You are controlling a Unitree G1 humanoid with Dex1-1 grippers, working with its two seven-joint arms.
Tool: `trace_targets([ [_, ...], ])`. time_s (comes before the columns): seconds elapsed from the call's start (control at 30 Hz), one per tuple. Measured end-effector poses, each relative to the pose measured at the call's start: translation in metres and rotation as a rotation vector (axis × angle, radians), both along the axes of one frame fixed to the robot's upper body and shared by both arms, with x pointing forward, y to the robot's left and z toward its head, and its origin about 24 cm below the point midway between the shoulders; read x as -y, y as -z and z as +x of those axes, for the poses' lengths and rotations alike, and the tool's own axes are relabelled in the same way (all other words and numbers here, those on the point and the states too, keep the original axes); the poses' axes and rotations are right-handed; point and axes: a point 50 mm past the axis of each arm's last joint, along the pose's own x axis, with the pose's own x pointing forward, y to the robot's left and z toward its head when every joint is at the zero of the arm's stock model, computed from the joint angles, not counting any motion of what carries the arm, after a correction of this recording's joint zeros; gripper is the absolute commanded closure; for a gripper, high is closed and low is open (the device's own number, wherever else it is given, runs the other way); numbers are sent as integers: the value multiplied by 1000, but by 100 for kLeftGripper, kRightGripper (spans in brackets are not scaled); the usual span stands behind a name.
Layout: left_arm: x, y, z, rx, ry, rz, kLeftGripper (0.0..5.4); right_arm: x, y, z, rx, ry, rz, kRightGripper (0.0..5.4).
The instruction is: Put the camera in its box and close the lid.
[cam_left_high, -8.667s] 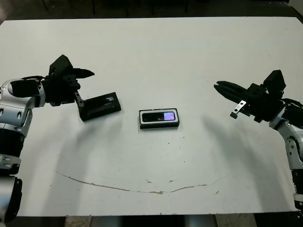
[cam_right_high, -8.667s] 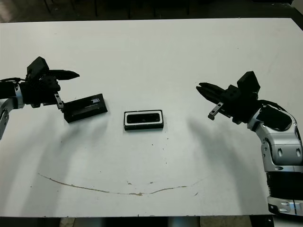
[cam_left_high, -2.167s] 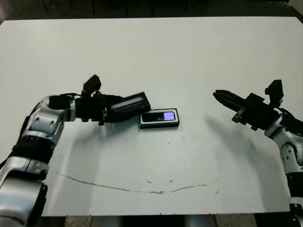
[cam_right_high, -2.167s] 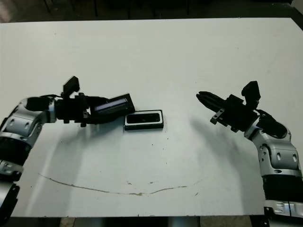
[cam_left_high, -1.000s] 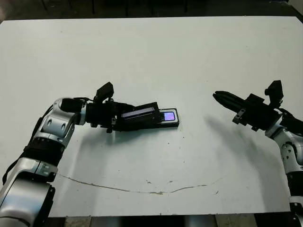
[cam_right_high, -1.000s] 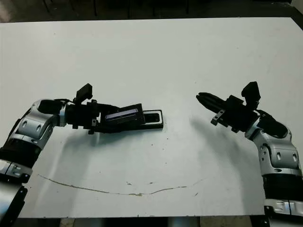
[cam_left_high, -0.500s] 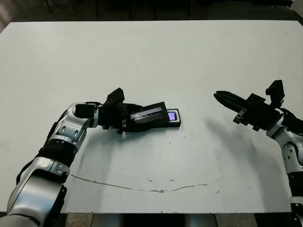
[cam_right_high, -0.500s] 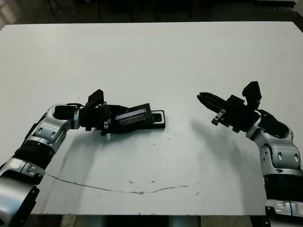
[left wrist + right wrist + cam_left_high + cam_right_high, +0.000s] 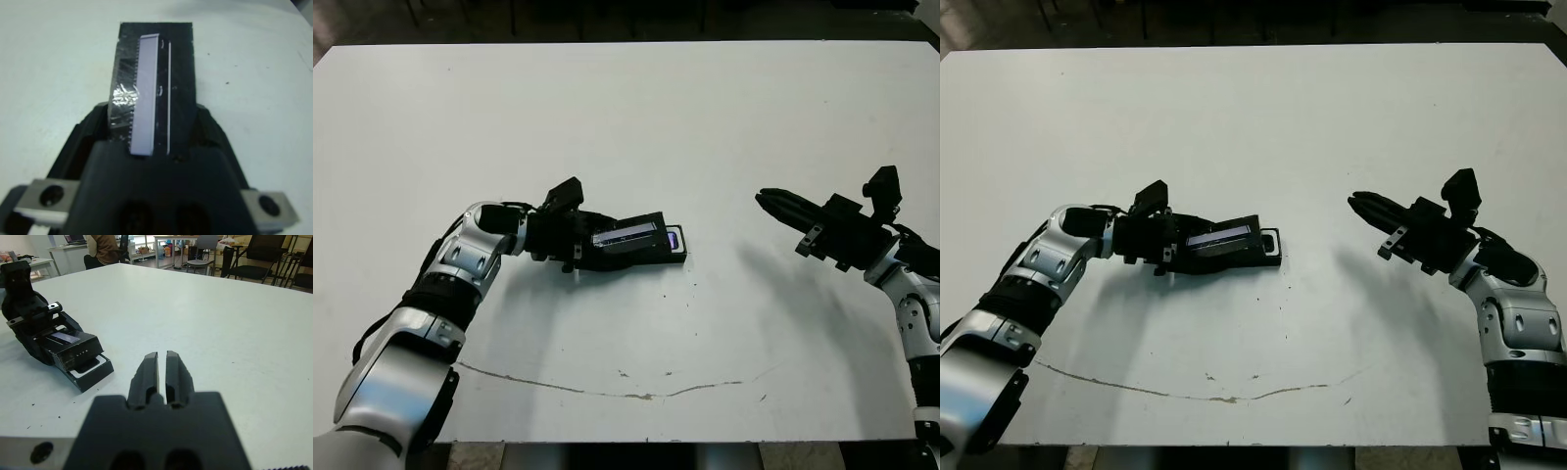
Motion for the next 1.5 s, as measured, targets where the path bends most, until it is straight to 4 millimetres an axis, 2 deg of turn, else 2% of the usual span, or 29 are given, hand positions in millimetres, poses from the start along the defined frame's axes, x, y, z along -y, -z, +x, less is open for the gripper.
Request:
trace_targets([
  [0.27,6,0,8,-40,25,40,256,2,-1,-2,11,-9,1,540],
  [0.73,23,0,16,-5,89,134,256,11,-2,-7,29,4,-12,540],
  [1.1,24,-1,18,4,87,128,256,15,1,-7,15,-1,-12,540],
  [1.37,31,1,17,-14,90,114,256,17,4,-8,10,-11,-6,540],
  [1.5,41,2,16,-26,88,98,256,17,4,-8,14,-20,-2,540],
])
